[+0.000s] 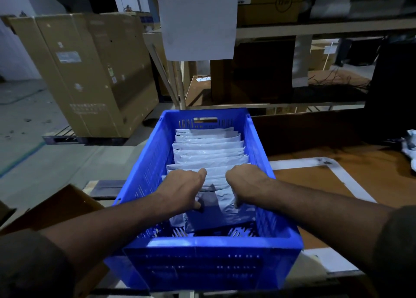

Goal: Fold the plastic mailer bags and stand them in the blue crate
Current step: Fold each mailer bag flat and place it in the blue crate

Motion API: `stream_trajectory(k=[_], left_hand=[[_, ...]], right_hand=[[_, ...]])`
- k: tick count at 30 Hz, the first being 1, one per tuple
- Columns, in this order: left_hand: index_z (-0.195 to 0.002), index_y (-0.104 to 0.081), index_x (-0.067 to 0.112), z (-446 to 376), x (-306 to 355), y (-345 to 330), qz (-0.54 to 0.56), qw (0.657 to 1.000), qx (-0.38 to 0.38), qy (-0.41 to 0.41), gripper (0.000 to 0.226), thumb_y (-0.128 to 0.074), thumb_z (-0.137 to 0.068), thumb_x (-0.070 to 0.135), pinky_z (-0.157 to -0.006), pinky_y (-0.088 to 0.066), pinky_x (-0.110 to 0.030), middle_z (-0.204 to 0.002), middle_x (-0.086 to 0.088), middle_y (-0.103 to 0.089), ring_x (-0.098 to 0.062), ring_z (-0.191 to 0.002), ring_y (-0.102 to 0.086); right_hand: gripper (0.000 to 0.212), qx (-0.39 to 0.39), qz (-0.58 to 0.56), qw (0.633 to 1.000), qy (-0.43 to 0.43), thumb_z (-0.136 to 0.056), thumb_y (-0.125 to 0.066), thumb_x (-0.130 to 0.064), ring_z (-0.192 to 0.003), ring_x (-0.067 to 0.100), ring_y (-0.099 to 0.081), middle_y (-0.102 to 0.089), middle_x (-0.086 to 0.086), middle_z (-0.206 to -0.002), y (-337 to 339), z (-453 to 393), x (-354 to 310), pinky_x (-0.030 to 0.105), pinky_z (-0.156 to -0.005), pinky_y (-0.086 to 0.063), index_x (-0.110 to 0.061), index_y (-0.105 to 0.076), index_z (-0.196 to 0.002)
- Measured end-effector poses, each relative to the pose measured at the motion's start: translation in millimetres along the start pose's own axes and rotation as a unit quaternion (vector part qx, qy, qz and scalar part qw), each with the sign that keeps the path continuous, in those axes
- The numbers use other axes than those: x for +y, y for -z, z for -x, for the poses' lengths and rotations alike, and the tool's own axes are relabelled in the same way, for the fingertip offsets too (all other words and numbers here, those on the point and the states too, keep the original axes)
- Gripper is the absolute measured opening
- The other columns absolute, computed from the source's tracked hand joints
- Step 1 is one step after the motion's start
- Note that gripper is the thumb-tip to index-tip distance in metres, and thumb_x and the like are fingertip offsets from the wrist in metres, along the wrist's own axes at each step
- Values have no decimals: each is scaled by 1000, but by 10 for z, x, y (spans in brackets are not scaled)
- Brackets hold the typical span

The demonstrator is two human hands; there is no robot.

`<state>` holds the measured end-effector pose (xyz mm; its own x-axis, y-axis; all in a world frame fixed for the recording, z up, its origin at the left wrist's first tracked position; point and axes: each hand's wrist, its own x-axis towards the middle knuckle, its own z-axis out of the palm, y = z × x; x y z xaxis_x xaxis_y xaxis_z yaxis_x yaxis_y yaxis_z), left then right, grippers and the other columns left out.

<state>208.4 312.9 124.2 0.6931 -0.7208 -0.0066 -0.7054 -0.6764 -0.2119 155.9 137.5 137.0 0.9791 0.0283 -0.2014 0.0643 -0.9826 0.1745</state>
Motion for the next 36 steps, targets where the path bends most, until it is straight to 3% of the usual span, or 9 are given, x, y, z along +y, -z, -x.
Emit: stream_trajectory(k=[3, 7, 11, 16, 21, 24, 27, 30, 36], left_hand=[[-110, -40, 16, 28, 6, 7, 4, 1000, 4, 0, 68, -83, -73, 53, -63, -39, -38, -102, -7, -68, -34, -93, -65], [-108, -40, 17, 30, 19, 68, 16, 999, 29, -1, 67, -81, -72, 57, -64, -44, -39, -98, -5, -68, -33, -90, -65], [-104, -41, 21, -38, 21, 234, 79, 995, 61, 16, 63, -79, -73, 60, -65, -47, -38, -80, 5, -57, -28, -81, -60], [-111, -46, 29, -253, 161, 586, 158, 975, 148, 46, 49, -76, -82, 54, -69, -48, -36, -83, 11, -66, -16, -88, -63], [-108, -51, 33, -603, 611, 948, 250, 936, 246, 24, 36, -71, -86, 55, -69, -52, -38, -82, 16, -65, -10, -79, -63], [-105, -54, 33, -852, 1045, 1102, 274, 930, 244, -16, 32, -71, -87, 53, -66, -50, -35, -78, 16, -66, -7, -77, -63], [-112, -56, 32, -1127, 1574, 1162, 272, 936, 213, -64, 32, -69, -90, 53, -63, -51, -32, -81, 14, -65, -4, -75, -61], [-123, -54, 32, -1432, 2175, 1130, 236, 948, 183, -114, 41, -64, -92, 57, -68, -56, -33, -86, 14, -65, -4, -77, -62], [-132, -51, 29, -2190, 3461, 1099, 188, 956, 112, -193, 51, -62, -92, 60, -78, -58, -36, -106, 9, -69, -12, -91, -65]], right_hand=[[52, 7, -7, 1000, 4, -73, -89, -34, -105, 32, -65, -66, 13, -116, 8, 27, 24, 35, -70, -43, -6, -64, -108], [49, 23, 1, 1000, 12, -74, -88, -34, -101, 31, -65, -65, 12, -112, 19, 58, 17, 38, -72, -49, -7, -63, -106], [48, 113, -27, 993, 17, -82, -80, -33, -107, 33, -61, -60, 12, -117, 90, 176, 87, 41, -80, -50, -10, -54, -114], [32, 270, -137, 953, -20, -89, -70, -37, -105, 18, -49, -51, -1, -113, 224, 480, 389, 33, -80, -44, -22, -51, -109], [20, 320, -239, 908, -128, -91, -70, -37, -90, 11, -51, -48, -8, -101, 117, 906, 897, 25, -72, -41, -28, -54, -101], [21, 320, -256, 892, -191, -93, -67, -42, -91, 9, -52, -49, -10, -104, -137, 1173, 1280, 25, -74, -46, -30, -57, -107], [17, 303, -258, 884, -246, -94, -65, -43, -86, 8, -48, -45, -11, -100, -427, 1424, 1696, 25, -72, -42, -35, -51, -101], [19, 286, -260, 880, -276, -94, -66, -42, -85, 10, -47, -44, -11, -96, -734, 1646, 2144, 26, -70, -37, -34, -49, -97], [18, 252, -274, 862, -343, -90, -68, -41, -90, 15, -56, -50, -8, -96, -1318, 1956, 3234, 34, -71, -46, -30, -54, -94]])
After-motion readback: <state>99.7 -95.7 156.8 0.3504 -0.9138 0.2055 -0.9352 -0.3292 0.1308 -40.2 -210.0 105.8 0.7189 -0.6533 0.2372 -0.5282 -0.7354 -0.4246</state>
